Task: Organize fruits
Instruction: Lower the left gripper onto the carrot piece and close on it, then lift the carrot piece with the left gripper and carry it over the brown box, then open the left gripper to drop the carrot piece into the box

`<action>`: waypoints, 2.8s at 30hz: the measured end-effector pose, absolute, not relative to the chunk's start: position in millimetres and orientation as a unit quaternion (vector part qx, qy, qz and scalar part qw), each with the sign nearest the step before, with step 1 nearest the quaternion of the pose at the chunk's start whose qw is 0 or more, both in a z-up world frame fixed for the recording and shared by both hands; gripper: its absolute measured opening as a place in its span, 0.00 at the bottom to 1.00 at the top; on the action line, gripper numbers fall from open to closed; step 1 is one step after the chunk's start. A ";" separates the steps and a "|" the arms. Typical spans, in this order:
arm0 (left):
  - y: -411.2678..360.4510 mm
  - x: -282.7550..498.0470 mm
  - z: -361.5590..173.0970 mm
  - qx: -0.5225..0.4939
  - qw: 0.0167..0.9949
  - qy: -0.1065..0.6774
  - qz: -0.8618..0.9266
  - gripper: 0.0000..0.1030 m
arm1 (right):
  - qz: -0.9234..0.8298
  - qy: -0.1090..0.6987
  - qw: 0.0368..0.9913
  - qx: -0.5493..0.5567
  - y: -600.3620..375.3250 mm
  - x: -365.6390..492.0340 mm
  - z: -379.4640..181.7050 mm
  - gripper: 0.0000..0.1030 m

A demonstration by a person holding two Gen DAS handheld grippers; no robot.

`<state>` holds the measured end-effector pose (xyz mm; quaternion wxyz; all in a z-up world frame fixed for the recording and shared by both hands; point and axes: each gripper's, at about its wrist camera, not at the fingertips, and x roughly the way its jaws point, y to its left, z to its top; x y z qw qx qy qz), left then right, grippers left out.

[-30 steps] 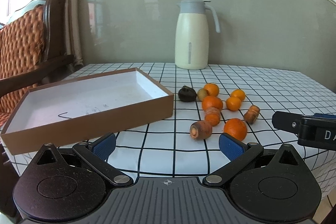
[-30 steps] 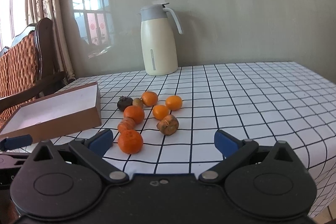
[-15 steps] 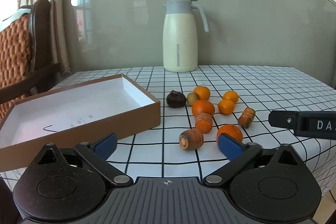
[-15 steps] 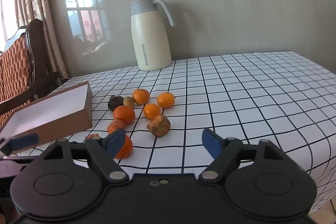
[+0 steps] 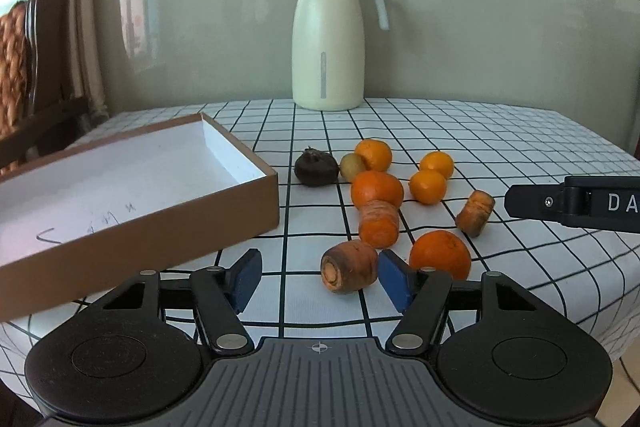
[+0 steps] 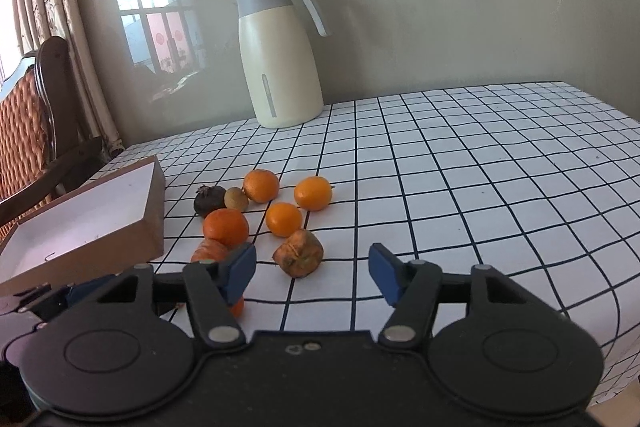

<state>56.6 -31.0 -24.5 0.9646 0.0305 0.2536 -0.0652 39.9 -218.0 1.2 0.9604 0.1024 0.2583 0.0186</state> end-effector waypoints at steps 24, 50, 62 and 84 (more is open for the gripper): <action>-41.4 55.2 -36.0 0.025 0.962 0.259 -0.080 0.33 | 0.034 0.299 0.949 0.093 -203.7 87.5 -25.2 0.27; 17.3 41.2 -9.2 -0.023 0.979 0.201 -0.019 0.33 | 0.102 0.230 0.963 0.098 -172.0 71.2 5.4 0.24; 109.3 27.6 5.8 -0.064 0.978 0.166 0.108 0.33 | 0.191 0.218 0.954 0.078 -109.7 93.1 21.3 0.25; 175.3 46.6 -7.6 -0.104 0.943 0.205 0.240 1.00 | 0.200 0.193 0.959 0.055 -75.2 130.6 18.6 0.77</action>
